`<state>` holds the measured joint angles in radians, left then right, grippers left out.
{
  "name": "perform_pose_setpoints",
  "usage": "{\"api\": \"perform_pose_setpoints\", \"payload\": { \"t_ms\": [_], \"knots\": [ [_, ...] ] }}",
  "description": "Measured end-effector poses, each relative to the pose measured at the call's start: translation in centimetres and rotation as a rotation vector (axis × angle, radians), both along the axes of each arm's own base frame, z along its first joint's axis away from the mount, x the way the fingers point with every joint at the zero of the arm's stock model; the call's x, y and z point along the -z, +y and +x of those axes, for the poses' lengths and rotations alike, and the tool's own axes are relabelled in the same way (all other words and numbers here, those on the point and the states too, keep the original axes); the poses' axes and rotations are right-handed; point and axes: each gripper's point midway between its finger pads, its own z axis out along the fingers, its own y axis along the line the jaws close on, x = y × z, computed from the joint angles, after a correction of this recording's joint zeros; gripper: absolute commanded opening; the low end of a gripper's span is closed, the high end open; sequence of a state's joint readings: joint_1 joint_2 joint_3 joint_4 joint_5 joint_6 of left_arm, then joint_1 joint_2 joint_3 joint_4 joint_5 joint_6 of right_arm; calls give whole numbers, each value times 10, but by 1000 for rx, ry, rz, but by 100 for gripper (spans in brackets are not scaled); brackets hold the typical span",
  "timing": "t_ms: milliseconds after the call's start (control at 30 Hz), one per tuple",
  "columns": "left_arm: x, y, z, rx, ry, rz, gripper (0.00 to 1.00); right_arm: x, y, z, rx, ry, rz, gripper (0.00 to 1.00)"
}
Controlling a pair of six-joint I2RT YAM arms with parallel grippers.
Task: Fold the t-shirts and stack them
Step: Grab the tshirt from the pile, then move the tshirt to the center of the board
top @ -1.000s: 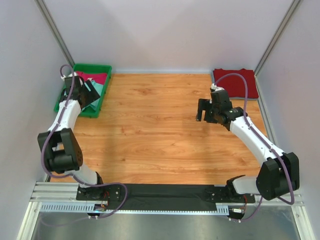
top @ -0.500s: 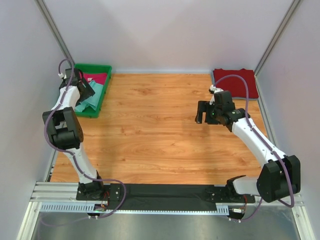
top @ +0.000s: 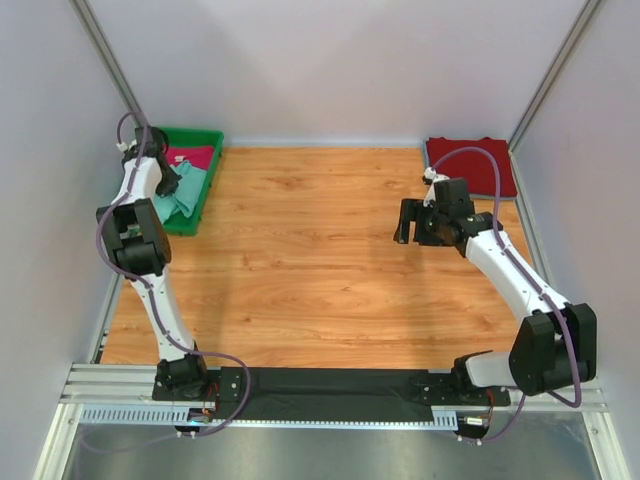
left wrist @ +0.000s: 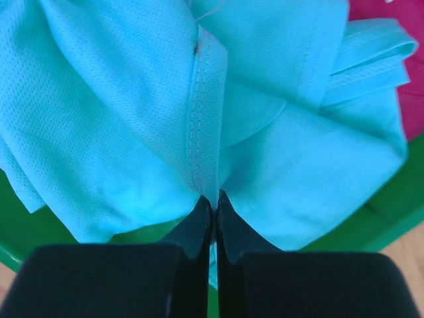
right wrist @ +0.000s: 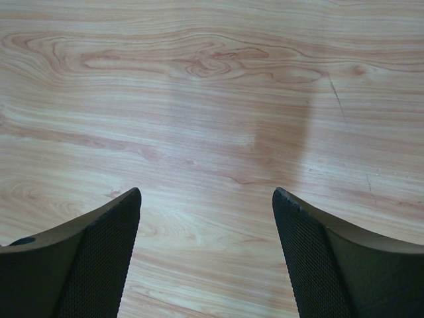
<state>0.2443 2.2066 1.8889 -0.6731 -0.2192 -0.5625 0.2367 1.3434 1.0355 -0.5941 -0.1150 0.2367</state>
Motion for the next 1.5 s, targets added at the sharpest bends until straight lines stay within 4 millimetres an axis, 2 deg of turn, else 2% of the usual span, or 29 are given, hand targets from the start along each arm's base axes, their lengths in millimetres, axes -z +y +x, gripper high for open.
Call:
{"api": "perform_pose_setpoints", "payload": {
  "t_ms": [133, 200, 300, 467, 567, 667, 700, 733, 767, 800, 867, 900, 933, 967, 1000, 1033, 1067, 1100, 1167, 1233, 1300, 1333, 1400, 1500],
  "knots": [
    [-18, -15, 4, -7, -101, -72, 0, -8, 7, 4, -19, -2, 26, 80],
    [-30, -35, -16, -35, -156, -143, 0, -15, 11, 6, -30, -11, 47, 79],
    [-70, -74, -46, -54, -298, -243, 0, -25, 19, 9, -42, -23, 88, 79],
    [-179, -139, -53, 31, -632, -386, 0, -28, 30, 1, -65, 0, 134, 78],
    [-250, -163, -69, 101, -797, -431, 0, -36, 33, -8, -74, -7, 150, 78],
    [-339, -179, -79, 207, -966, -453, 0, -53, 34, -16, -83, -48, 170, 78],
    [-377, -188, -84, 263, -1030, -457, 0, -58, 34, -19, -82, -62, 175, 78],
    [-411, -196, -91, 314, -1092, -456, 0, -63, 33, -21, -82, -77, 179, 78],
    [-434, -208, -99, 364, -1129, -459, 0, -68, 33, -22, -82, -89, 183, 78],
    [-464, -226, -114, 439, -1178, -462, 0, -73, 32, -24, -82, -104, 187, 78],
    [-496, -263, -142, 578, -1225, -501, 0, -78, 32, -26, -83, -119, 191, 78],
    [-503, -283, -159, 648, -1230, -533, 0, -80, 31, -28, -83, -121, 191, 79],
    [-500, -301, -175, 704, -1214, -568, 0, -80, 31, -30, -82, -117, 190, 79],
    [-489, -316, -188, 742, -1184, -597, 3, -79, 30, -32, -82, -112, 189, 79],
    [-471, -334, -202, 783, -1144, -626, 14, -78, 29, -34, -80, -104, 186, 80],
    [-448, -349, -212, 815, -1077, -652, 31, -77, 29, -35, -79, -98, 183, 80],
    [-417, -367, -224, 850, -1003, -672, 36, -76, 28, -37, -76, -92, 179, 80],
    [-379, -392, -242, 896, -895, -703, 48, -75, 27, -39, -73, -85, 174, 80],
    [-316, -430, -272, 988, -711, -722, 56, -74, 25, -41, -70, -77, 169, 80],
    [-241, -461, -305, 1081, -472, -673, 61, -71, 24, -45, -68, -62, 164, 80],
    [-194, -469, -331, 1142, -302, -595, 63, -64, 23, -49, -68, -42, 162, 80],
    [-179, -466, -339, 1159, -246, -552, 66, -60, 23, -52, -71, -28, 163, 80],
    [-170, -446, -341, 1136, -217, -467, 68, -47, 26, -60, -83, 14, 172, 80],
    [-176, -397, -321, 1005, -274, -377, 68, -26, 41, -72, -125, 94, 204, 78]
  ]
}}
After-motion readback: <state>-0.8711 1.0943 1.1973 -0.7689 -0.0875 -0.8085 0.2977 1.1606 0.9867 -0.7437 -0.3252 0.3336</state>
